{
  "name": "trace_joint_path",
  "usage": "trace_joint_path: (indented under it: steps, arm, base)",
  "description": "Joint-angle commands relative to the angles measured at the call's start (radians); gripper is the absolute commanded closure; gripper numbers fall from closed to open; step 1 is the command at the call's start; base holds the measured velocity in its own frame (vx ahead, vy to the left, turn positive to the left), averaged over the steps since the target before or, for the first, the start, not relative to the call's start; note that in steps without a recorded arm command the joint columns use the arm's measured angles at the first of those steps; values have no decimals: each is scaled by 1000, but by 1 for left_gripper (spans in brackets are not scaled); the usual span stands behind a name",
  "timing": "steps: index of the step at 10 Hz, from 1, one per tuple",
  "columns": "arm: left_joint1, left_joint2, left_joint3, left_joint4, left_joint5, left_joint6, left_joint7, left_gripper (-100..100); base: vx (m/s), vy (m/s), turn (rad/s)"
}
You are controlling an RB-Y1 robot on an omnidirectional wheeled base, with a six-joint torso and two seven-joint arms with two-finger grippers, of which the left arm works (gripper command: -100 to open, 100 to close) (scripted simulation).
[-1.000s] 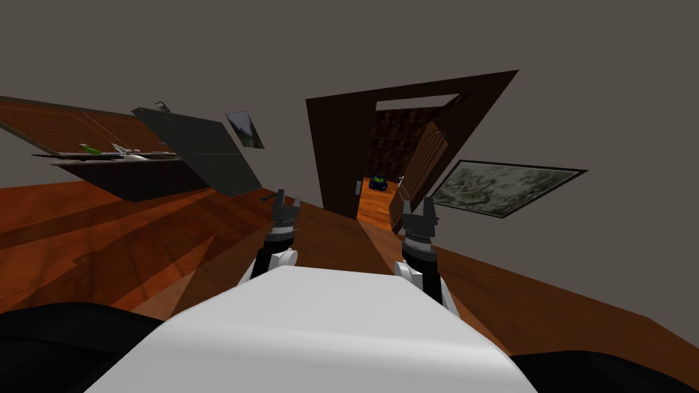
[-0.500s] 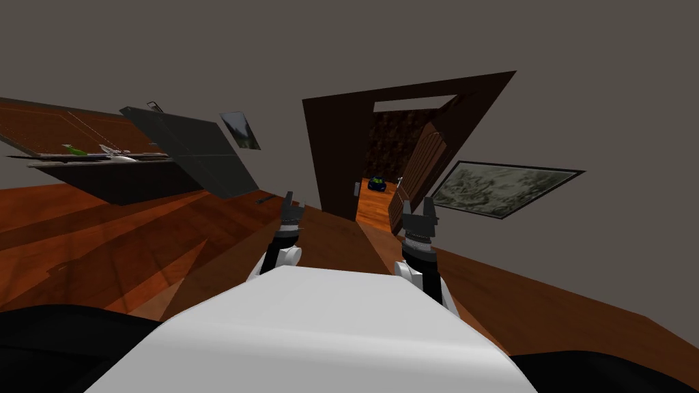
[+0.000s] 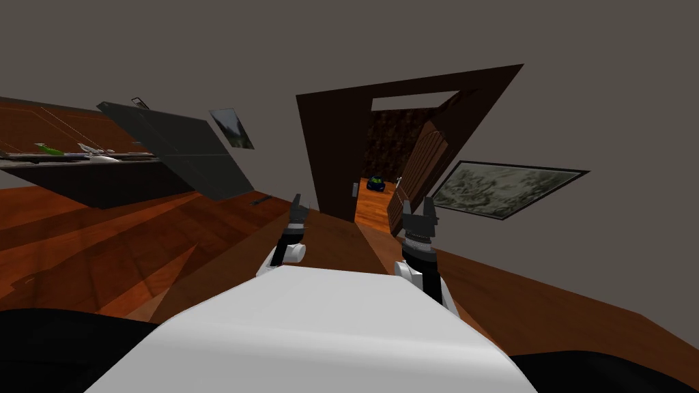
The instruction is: Push the door open
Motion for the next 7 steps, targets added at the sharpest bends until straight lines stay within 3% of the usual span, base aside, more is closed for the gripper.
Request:
trace_joint_path:
  steps: [1,7]
  arm:
    - [-29,0,-3,49,-1,1,-1,-100]
    - [-123,5,-4,207,1,7,-2,-100]
  base:
    - [103,-11,-27]
    - [81,-17,-31]
